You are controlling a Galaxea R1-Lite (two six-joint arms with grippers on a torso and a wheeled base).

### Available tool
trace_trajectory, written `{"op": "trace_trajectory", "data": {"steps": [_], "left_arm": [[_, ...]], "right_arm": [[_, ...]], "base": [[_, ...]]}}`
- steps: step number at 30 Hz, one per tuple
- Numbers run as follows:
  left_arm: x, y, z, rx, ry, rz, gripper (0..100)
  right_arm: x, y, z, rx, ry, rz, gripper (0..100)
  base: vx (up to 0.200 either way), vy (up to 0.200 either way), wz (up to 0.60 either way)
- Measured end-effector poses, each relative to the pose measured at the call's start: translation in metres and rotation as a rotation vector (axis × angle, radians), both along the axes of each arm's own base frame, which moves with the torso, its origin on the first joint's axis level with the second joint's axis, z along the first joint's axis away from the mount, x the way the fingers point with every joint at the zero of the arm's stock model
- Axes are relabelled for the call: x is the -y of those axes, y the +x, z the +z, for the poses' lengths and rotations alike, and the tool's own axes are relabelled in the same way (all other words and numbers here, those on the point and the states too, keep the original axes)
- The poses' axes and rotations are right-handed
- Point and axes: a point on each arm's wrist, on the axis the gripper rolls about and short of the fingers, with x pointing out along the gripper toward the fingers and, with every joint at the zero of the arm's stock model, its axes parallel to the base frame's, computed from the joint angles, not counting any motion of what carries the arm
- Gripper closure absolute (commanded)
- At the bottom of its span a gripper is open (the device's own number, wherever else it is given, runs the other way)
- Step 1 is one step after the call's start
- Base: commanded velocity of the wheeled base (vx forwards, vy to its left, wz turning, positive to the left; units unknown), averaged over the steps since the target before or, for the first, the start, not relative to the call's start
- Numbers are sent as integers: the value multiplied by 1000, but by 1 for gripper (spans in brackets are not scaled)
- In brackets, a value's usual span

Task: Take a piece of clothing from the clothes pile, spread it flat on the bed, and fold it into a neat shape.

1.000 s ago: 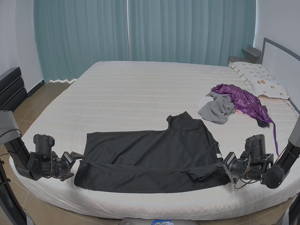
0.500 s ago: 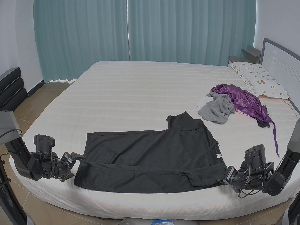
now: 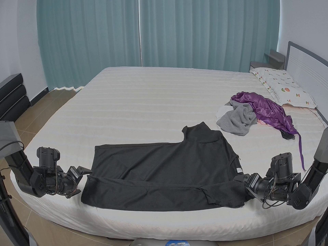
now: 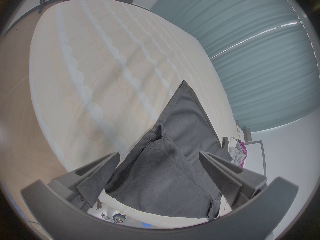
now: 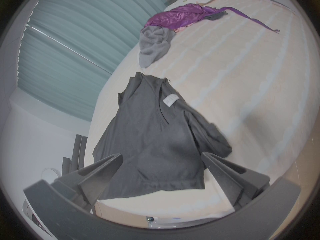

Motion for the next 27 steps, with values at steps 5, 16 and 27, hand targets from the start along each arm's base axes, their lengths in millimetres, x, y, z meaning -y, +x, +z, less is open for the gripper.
{"op": "trace_trajectory", "data": {"steps": [5, 16, 27], "left_arm": [[0, 0, 2, 6, 0, 2, 0], [-1, 0, 2, 8, 1, 2, 0], [0, -1, 2, 6, 2, -1, 0]], "right_arm": [[4, 10, 3, 39, -22, 13, 0], [-1, 40, -12, 48, -57, 61, 0], [7, 41, -22, 15, -63, 71, 0]], "base": [[0, 0, 0], [0, 0, 0], [0, 0, 0]]}}
